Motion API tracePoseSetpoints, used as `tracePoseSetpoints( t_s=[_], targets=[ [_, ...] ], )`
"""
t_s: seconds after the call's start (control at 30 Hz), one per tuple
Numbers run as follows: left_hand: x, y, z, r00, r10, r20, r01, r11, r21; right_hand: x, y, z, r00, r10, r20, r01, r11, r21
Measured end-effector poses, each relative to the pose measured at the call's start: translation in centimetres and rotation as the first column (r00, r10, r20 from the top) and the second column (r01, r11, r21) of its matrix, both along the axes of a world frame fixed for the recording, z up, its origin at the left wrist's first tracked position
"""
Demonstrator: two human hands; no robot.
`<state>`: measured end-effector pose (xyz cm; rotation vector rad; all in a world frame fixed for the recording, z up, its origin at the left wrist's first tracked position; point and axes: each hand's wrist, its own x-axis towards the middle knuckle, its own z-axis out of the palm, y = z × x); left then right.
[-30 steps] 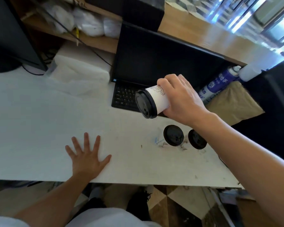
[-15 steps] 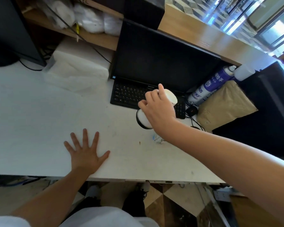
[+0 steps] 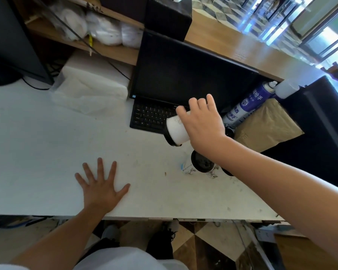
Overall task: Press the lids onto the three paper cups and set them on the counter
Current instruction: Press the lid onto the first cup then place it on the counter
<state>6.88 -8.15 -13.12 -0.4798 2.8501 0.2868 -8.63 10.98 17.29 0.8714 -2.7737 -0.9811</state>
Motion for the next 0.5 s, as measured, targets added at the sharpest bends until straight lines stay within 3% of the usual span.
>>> tracePoseSetpoints(
  t_s=[0.07,0.13,0.17,0.23,0.3,0.37,0.43,0.5],
  targets=[
    [0.0,0.0,0.0,1.0,0.0,0.004,0.0,1.0,-0.002,-0.4,0.6,0.8,0.999,-0.051,-0.008,0.049,0.977,-0.21],
    [0.0,0.0,-0.1,1.0,-0.003,0.011,0.003,1.0,-0.009,-0.6,1.3,1.3,0.994,-0.113,0.002,0.099,0.863,-0.495],
    [0.0,0.0,-0.1,1.0,-0.006,0.016,0.006,1.0,-0.009,-0.6,1.5,1.5,0.987,-0.15,0.057,0.151,0.746,-0.649],
    [0.0,0.0,-0.2,1.0,-0.009,0.019,0.009,1.0,-0.007,-0.5,1.6,1.4,0.95,-0.184,0.252,0.308,0.42,-0.854],
    [-0.1,0.0,-0.4,1.0,-0.006,0.019,0.006,1.0,-0.012,-0.2,1.5,0.9,0.905,-0.139,0.403,0.419,0.113,-0.901],
    [-0.1,0.0,-0.3,1.0,-0.005,0.027,0.005,1.0,-0.004,0.5,1.3,0.0,0.869,-0.055,0.492,0.483,-0.125,-0.867],
    [-0.3,0.0,0.0,0.999,-0.002,0.039,0.002,1.0,-0.003,1.4,1.2,-1.4,0.838,0.042,0.544,0.534,-0.273,-0.8],
    [-0.3,0.2,0.2,0.999,0.008,0.048,-0.008,1.0,0.003,2.3,1.1,-3.3,0.822,0.08,0.564,0.558,-0.308,-0.77]
  ],
)
